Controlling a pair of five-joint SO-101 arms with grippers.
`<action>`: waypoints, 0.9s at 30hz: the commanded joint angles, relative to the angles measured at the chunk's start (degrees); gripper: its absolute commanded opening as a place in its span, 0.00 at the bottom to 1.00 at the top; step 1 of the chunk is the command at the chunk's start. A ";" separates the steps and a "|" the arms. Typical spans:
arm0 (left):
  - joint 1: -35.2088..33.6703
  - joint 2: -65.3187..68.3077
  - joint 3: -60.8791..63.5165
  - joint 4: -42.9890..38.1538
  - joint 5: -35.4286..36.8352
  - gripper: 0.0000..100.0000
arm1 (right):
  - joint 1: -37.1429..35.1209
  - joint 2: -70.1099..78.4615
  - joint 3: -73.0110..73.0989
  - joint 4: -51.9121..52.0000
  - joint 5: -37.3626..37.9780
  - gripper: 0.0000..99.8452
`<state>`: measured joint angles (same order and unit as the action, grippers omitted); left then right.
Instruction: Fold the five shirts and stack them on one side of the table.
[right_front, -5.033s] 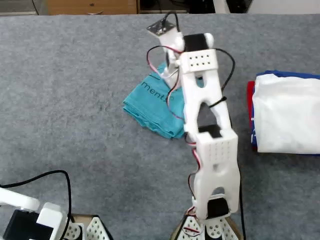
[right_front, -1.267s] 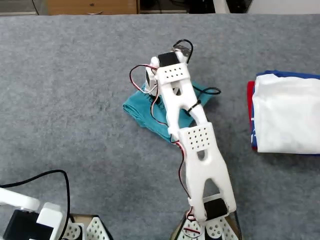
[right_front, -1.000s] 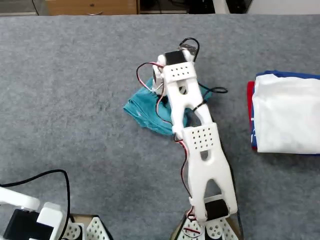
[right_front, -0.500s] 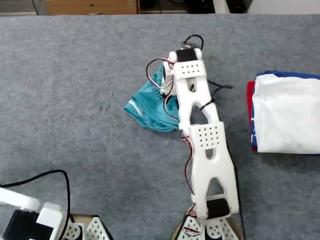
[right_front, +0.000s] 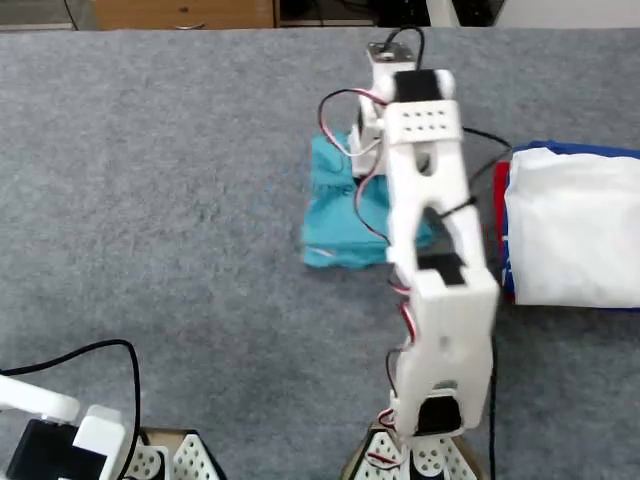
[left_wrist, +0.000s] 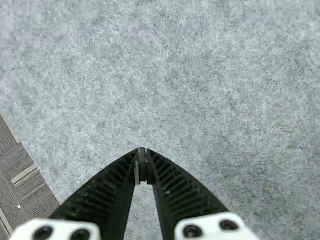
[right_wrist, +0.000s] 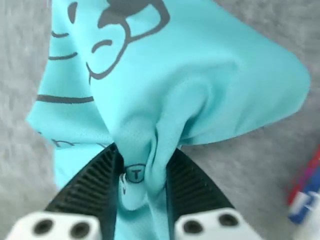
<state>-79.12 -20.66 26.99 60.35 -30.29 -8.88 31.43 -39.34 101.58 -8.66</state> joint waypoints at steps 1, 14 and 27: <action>0.88 -1.89 -0.53 -0.79 -0.18 0.02 | 3.82 -15.52 9.80 0.88 6.77 0.00; 4.66 -2.33 -0.44 -0.26 0.09 0.02 | 23.43 -41.19 23.34 -1.49 30.42 0.00; 4.75 -2.33 -0.44 -0.53 0.09 0.02 | 34.86 -41.71 22.37 -8.97 33.85 0.00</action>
<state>-75.16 -20.66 26.99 60.35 -30.29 23.91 -7.69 -16.04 94.29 24.84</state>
